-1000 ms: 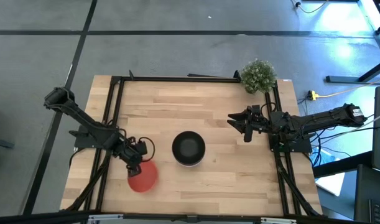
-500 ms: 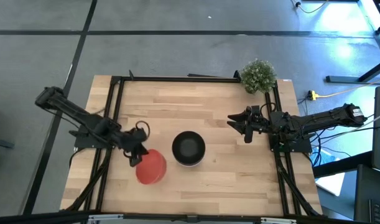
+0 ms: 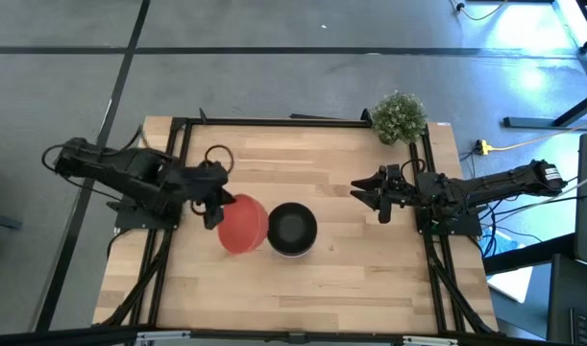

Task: Nest bowls inside each other
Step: Stack the orange bowl on top of the black bowl

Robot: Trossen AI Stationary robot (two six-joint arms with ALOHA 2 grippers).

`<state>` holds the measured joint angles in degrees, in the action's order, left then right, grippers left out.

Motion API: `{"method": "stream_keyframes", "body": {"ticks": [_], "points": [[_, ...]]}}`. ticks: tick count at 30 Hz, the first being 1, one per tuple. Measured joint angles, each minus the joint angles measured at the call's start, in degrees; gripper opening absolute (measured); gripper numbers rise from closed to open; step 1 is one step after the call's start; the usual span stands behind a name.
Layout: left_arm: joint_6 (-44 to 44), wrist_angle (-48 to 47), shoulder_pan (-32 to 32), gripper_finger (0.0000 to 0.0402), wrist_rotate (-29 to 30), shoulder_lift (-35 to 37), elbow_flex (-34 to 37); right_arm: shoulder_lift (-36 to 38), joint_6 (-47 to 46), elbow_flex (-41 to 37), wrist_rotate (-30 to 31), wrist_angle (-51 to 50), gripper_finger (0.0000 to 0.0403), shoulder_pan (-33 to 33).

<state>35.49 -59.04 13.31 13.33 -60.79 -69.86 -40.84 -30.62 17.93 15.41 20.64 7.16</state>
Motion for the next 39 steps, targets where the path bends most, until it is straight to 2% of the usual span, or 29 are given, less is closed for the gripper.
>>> {"method": "stream_keyframes", "body": {"ticks": [9,17,30,39], "points": [[-8.91,-1.92,-9.25,0.0003,-9.2,-13.42,-7.92,0.0,1.33,0.0,-0.07,0.0,0.02,0.0],[-14.34,-2.34,-12.86,0.0002,-15.36,-25.55,-14.53,0.0,1.34,0.0,-1.58,-0.53,0.02,-0.02],[-20.08,-9.33,-15.11,0.0002,-18.53,-39.47,-30.33,-0.01,1.33,-0.02,-2.03,-3.34,0.02,-0.01],[-19.76,-12.5,-15.06,0.0002,-18.87,-44.96,-32.37,-0.02,2.76,-0.02,-2.16,-3.39,0.02,0.0]]}}
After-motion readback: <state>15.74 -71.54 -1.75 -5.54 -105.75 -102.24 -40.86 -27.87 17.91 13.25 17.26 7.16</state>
